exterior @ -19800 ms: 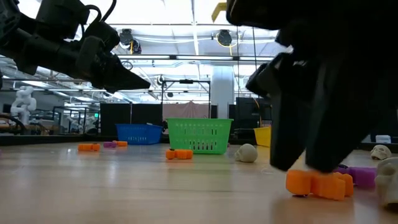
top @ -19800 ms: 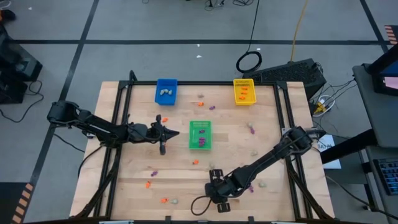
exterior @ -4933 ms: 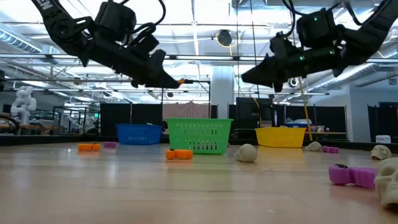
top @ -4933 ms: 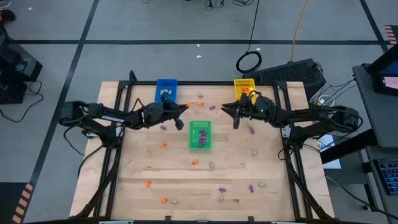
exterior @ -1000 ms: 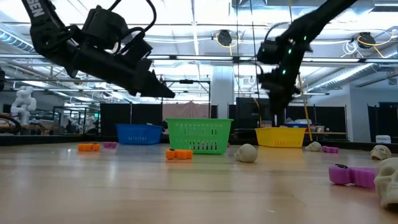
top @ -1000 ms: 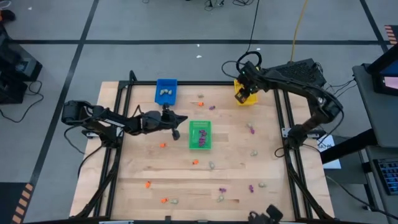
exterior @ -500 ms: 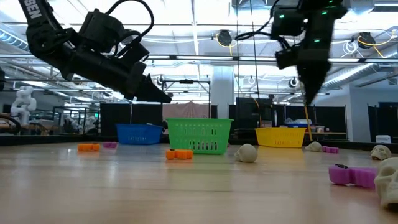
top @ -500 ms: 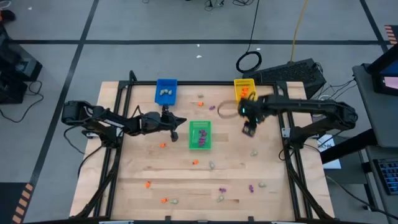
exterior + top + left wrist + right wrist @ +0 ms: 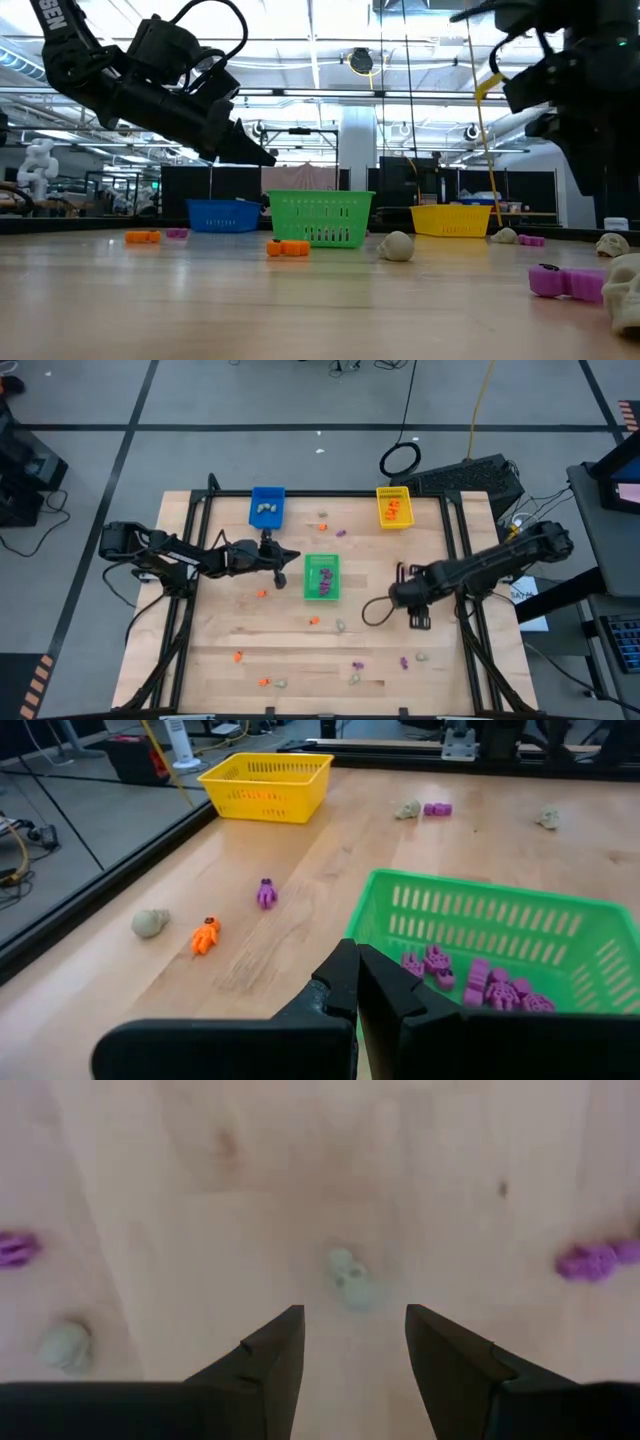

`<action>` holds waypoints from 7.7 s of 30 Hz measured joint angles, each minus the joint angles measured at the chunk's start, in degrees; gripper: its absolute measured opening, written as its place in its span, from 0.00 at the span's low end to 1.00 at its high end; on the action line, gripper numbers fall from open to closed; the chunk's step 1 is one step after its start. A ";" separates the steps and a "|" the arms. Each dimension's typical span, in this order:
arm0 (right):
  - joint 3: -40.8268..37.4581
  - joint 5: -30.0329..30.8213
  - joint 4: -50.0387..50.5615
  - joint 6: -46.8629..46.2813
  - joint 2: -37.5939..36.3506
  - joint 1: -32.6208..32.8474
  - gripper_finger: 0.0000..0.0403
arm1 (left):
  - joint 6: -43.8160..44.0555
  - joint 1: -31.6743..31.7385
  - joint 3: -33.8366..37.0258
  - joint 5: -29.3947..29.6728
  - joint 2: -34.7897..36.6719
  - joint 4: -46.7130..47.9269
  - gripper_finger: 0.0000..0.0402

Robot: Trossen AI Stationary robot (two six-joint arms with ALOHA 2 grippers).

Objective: Sort Halloween decoration
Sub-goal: Put the white skull toy into the blue bin, then put the orange skeleton toy into the yellow bin

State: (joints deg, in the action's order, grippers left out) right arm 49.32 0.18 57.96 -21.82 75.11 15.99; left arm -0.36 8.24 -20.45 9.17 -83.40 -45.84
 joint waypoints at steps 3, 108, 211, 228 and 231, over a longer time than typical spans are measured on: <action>0.00 1.34 -2.27 0.38 0.02 1.74 0.41 | 0.02 -0.05 0.00 -0.09 0.00 0.17 0.02; 52.48 10.06 -52.38 14.73 47.35 -32.73 0.11 | 2.51 1.12 20.25 4.55 0.17 -27.19 0.02; -11.87 -0.31 -89.63 31.86 6.01 -29.09 0.00 | 2.62 0.75 9.98 -8.07 0.17 -4.64 0.02; -29.26 -1.85 -91.68 31.54 -13.68 -29.00 0.00 | 1.41 -14.11 -8.99 -8.13 0.17 38.53 0.02; -29.92 -1.83 -91.72 31.52 -15.14 -29.00 0.00 | 2.01 -17.45 -11.37 -8.11 0.17 44.56 0.02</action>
State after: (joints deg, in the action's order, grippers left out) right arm 19.40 -1.65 -33.76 9.69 59.97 -13.02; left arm 1.65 -9.21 -31.82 1.06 -83.22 -1.28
